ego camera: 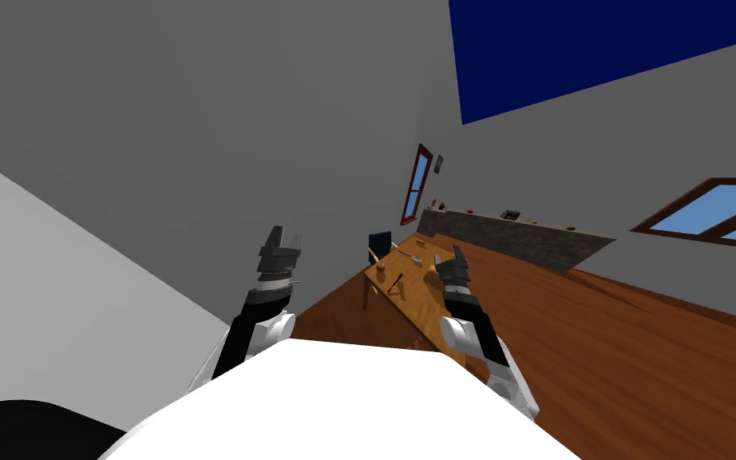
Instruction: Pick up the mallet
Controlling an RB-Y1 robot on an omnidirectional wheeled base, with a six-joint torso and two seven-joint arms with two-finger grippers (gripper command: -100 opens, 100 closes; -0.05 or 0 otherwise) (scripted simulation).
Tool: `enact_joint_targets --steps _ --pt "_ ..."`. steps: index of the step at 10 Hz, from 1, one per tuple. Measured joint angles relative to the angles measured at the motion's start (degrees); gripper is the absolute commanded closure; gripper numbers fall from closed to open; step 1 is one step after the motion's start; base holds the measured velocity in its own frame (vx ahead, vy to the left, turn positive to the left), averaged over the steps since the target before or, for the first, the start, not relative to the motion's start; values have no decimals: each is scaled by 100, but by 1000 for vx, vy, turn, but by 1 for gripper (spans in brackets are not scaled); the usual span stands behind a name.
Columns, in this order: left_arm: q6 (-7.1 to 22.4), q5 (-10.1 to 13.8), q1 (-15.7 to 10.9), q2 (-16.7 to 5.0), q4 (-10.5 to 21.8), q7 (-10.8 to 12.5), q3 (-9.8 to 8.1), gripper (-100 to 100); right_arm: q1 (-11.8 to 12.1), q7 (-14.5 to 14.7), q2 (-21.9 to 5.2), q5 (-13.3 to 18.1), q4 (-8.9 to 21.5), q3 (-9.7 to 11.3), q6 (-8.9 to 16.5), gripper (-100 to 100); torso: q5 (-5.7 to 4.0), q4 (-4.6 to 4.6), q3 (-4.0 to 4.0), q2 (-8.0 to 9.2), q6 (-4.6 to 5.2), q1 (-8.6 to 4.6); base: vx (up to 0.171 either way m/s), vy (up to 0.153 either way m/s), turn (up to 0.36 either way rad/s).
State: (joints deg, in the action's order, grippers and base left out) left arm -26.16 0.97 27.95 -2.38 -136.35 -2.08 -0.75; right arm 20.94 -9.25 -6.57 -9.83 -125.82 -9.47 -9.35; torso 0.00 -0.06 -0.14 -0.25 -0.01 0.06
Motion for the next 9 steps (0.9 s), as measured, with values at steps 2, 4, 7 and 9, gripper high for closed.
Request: enact_joint_targets --steps 2,4,7,9 --pt "0 0 0 0 0 0 0 0 -60 -105 6 -191 56 -117 249 -100 0 2 5 10 1 0 40 31 -151" --pt "0 0 -1 0 0 0 0 0 -169 -299 -53 -456 198 -300 514 -100 2 2 4 9 -2 5 45 36 -76" --pt "0 0 0 0 0 0 0 0 -335 -545 -97 -782 373 -500 962 -100 1 0 2 4 0 5 60 45 -95" --pt "0 0 0 0 0 0 0 0 -432 -807 -136 -1040 587 -622 1212 -100 3 -1 -2 -3 -2 12 71 55 -72"
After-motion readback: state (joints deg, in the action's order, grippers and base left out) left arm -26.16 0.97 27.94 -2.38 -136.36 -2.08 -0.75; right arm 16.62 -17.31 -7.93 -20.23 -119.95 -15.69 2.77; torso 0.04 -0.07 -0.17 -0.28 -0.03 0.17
